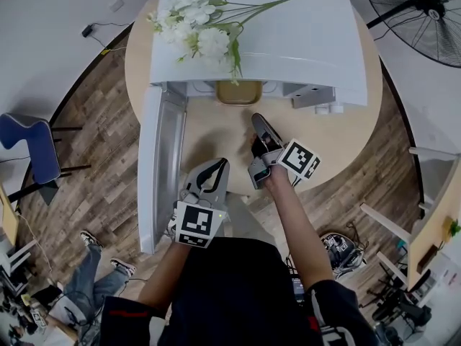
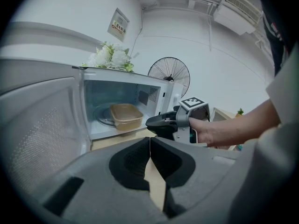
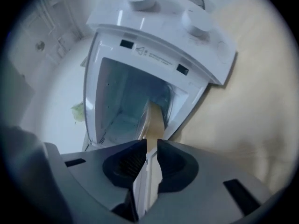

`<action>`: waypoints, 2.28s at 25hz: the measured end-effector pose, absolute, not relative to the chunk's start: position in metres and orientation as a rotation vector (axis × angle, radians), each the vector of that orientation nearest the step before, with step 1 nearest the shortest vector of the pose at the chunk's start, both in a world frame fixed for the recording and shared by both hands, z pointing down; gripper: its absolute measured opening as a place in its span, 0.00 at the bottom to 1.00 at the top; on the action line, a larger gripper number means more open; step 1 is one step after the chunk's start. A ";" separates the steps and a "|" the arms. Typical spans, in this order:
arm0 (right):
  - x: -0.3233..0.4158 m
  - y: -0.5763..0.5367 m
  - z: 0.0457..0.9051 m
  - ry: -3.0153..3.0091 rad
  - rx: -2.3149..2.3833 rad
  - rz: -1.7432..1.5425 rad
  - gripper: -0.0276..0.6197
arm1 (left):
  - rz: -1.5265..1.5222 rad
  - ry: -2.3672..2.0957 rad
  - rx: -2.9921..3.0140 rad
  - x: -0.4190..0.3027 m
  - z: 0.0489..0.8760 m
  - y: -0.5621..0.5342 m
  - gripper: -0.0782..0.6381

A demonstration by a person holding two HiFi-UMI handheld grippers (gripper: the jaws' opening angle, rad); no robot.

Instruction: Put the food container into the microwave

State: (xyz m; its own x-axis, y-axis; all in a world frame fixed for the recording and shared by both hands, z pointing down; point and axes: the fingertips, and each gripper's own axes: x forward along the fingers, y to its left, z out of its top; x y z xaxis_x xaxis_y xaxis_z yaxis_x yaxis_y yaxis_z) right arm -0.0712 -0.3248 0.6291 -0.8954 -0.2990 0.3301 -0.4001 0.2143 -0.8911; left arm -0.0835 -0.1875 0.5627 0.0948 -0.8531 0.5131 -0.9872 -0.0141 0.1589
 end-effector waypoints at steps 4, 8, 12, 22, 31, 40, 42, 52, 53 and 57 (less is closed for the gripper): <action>-0.083 -0.320 0.617 -2.501 0.641 1.434 0.08 | 0.377 -1.804 1.905 -0.084 0.563 -0.188 0.13; -0.093 -0.313 0.611 -2.548 0.590 1.085 0.06 | 0.377 -1.812 1.900 -0.085 0.562 -0.187 0.13; -0.104 -0.306 0.606 -2.565 0.529 0.697 0.06 | 0.373 -1.820 1.888 -0.087 0.563 -0.186 0.13; -0.118 -0.316 0.611 -2.520 0.499 0.432 0.06 | 0.377 -1.818 1.882 -0.088 0.566 -0.184 0.13; -0.134 -0.337 0.614 -2.522 0.511 0.411 0.06 | 0.385 -1.821 1.870 -0.094 0.569 -0.184 0.13; -0.142 -0.352 0.618 -2.521 0.532 0.419 0.06 | 0.393 -1.818 1.854 -0.099 0.572 -0.183 0.13; -0.141 -0.353 0.620 -2.515 0.531 0.421 0.06 | 0.391 -1.815 1.854 -0.099 0.571 -0.183 0.13; -0.128 -0.350 0.609 -2.554 0.534 0.480 0.06 | 0.391 -1.818 1.878 -0.101 0.564 -0.187 0.13; -0.126 -0.348 0.606 -2.559 0.536 0.483 0.06 | 0.392 -1.820 1.884 -0.101 0.561 -0.187 0.13; -0.117 -0.339 0.591 -2.577 0.535 0.478 0.06 | 0.393 -1.830 1.912 -0.098 0.549 -0.189 0.13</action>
State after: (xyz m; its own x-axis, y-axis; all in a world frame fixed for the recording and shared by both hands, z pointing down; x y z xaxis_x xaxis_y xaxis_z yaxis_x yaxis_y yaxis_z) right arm -0.1165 -0.3389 0.5915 -0.8174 -0.2841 0.5011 -0.4450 0.8638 -0.2362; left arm -0.0981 -0.1889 0.5486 0.0733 -0.8595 0.5059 -0.9914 -0.0079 0.1303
